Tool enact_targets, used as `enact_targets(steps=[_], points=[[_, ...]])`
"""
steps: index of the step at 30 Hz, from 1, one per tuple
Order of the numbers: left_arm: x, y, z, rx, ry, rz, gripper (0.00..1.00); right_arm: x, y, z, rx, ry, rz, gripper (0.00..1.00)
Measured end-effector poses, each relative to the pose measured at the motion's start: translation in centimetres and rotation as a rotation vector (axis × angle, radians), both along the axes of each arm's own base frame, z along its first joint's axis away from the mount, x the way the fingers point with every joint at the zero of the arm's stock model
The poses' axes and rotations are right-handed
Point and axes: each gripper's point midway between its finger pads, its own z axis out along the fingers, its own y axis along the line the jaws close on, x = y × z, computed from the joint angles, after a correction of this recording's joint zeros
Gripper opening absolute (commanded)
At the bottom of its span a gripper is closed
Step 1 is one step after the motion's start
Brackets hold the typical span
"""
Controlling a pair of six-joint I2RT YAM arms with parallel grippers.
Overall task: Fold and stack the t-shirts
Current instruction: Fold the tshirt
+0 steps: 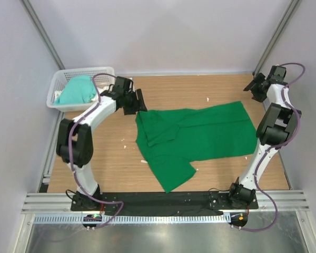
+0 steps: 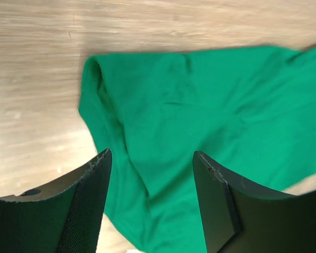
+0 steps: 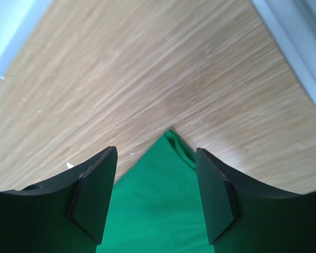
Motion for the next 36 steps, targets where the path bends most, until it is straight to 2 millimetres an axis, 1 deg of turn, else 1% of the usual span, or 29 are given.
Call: enact_targets(steps=[2, 4, 7, 10, 15, 18, 19, 20, 21, 22, 23, 24, 26, 27, 28, 29, 30, 31, 35, 36], points=[[1.0, -0.4, -2.7, 0.041, 0.036, -0.046, 0.65, 0.3, 0.3, -1.8, 0.01, 0.026, 0.036, 0.67], [1.6, -0.4, -4.9, 0.078, 0.069, -0.079, 0.67, 0.3, 0.8, -3.7, 0.027, 0.058, 0.071, 0.66], [2.0, -0.4, -7.2, 0.119, 0.103, -0.118, 0.67, 0.0, 1.4, -5.7, 0.048, 0.093, 0.107, 0.64], [2.2, -0.3, -7.7, 0.138, 0.109, -0.139, 0.67, -0.2, 1.7, -6.6, 0.058, 0.112, 0.131, 0.63], [3.1, -0.6, -7.5, 0.14, 0.087, -0.15, 0.65, -0.1, 1.8, -7.1, 0.052, 0.117, 0.154, 0.61], [3.1, -0.5, -8.1, 0.143, 0.1, -0.155, 0.59, -0.1, 1.9, -7.5, 0.052, 0.123, 0.16, 0.59], [3.0, -0.5, -8.5, 0.146, 0.108, -0.154, 0.54, 0.0, 1.9, -7.5, 0.05, 0.121, 0.16, 0.59], [3.0, -0.4, -9.0, 0.148, 0.118, -0.155, 0.52, 0.0, 2.0, -7.6, 0.051, 0.121, 0.162, 0.58], [3.0, -0.3, -9.3, 0.15, 0.126, -0.153, 0.48, 0.0, 2.0, -7.6, 0.05, 0.12, 0.162, 0.56], [2.9, -0.2, -9.7, 0.151, 0.134, -0.151, 0.36, 0.1, 2.0, -7.6, 0.048, 0.119, 0.163, 0.54], [2.9, -0.1, -10.0, 0.152, 0.141, -0.148, 0.31, 0.1, 2.0, -7.7, 0.047, 0.12, 0.163, 0.52], [2.9, 0.0, -10.2, 0.152, 0.149, -0.143, 0.17, 0.2, 2.1, -7.7, 0.047, 0.119, 0.164, 0.42], [2.9, 0.2, -10.6, 0.147, 0.159, -0.138, 0.07, 0.3, 2.1, -7.9, 0.045, 0.117, 0.163, 0.33], [3.0, 0.3, -10.7, 0.142, 0.166, -0.128, 0.04, 0.3, 2.2, -8.1, 0.05, 0.119, 0.161, 0.23], [3.1, 0.5, -10.8, 0.141, 0.171, -0.121, 0.0, 0.4, 2.2, -8.2, 0.049, 0.118, 0.16, 0.2], [3.3, 0.6, -11.0, 0.14, 0.174, -0.115, 0.0, 0.5, 2.3, -8.3, 0.053, 0.118, 0.155, 0.16], [3.4, 0.7, -11.0, 0.137, 0.177, -0.107, 0.0, 0.6, 2.2, -8.4, 0.054, 0.116, 0.15, 0.04], [3.6, 0.9, -11.0, 0.134, 0.177, -0.101, 0.0, 0.7, 2.2, -8.4, 0.053, 0.115, 0.148, 0.01], [4.6, 1.7, -10.7, 0.142, 0.167, -0.056, 0.0, 0.9, 2.0, -8.6, 0.054, 0.114, 0.117, 0.01], [4.9, 2.0, -10.6, 0.15, 0.162, -0.044, 0.06, 0.9, 1.9, -8.6, 0.054, 0.113, 0.111, 0.03]])
